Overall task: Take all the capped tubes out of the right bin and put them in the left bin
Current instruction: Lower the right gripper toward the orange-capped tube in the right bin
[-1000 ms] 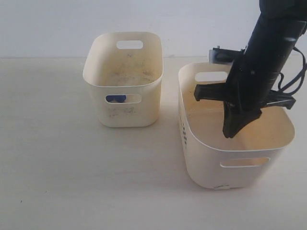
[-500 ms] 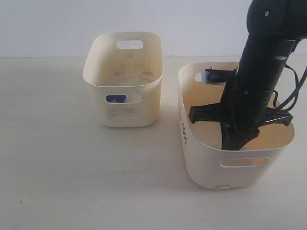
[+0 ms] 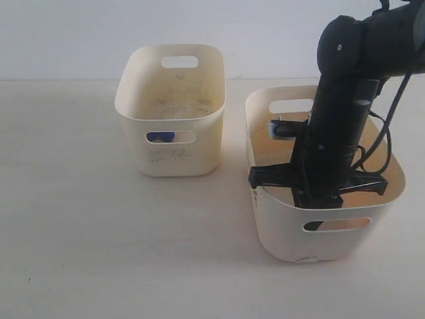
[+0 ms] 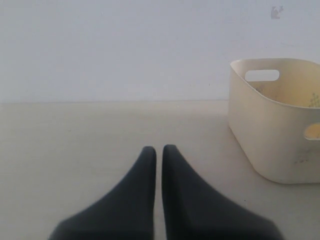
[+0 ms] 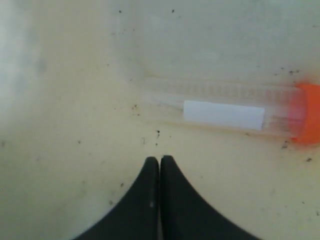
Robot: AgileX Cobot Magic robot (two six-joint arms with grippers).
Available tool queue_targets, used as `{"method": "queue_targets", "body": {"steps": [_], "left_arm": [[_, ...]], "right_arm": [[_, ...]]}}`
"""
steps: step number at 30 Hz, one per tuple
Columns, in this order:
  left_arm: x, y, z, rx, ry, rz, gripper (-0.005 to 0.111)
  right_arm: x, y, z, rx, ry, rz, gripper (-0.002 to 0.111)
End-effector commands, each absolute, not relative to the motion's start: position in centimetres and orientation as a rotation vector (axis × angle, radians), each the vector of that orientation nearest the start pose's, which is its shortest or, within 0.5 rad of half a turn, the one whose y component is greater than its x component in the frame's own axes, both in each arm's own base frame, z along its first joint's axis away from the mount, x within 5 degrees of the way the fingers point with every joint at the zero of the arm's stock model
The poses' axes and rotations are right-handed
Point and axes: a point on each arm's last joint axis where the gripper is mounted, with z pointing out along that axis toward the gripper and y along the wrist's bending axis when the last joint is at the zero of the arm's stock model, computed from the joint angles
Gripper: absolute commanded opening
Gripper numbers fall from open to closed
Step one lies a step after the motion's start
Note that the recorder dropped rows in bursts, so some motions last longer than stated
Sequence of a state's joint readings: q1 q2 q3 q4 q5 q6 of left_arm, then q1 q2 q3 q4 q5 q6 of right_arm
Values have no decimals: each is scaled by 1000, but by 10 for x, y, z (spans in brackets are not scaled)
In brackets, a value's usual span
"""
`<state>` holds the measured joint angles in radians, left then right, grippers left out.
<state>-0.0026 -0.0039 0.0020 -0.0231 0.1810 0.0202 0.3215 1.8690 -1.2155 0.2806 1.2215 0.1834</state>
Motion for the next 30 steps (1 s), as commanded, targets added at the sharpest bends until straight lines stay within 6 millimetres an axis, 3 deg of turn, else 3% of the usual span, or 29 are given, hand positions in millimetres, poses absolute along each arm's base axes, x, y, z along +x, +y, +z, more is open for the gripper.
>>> {"method": "queue_targets", "body": {"steps": [1,4,8,13,30], "left_arm": [[56,-1,198,3,1655,-19,4],[56,-1,198,3,1655,-19,4],[56,-1,198,3,1655,-19,4],[56,-1,198,3,1655,-19,4],[56,-1,198,3,1655,-19,4]], "right_arm": [[303,124,189,-29,3361,327,0],[312,122,206,-30,3289,274,0],[313,120,206,-20,3284,238,0],[322,92,207,141,3273,253,0],[312,93,195,181,3328,278,0]]}}
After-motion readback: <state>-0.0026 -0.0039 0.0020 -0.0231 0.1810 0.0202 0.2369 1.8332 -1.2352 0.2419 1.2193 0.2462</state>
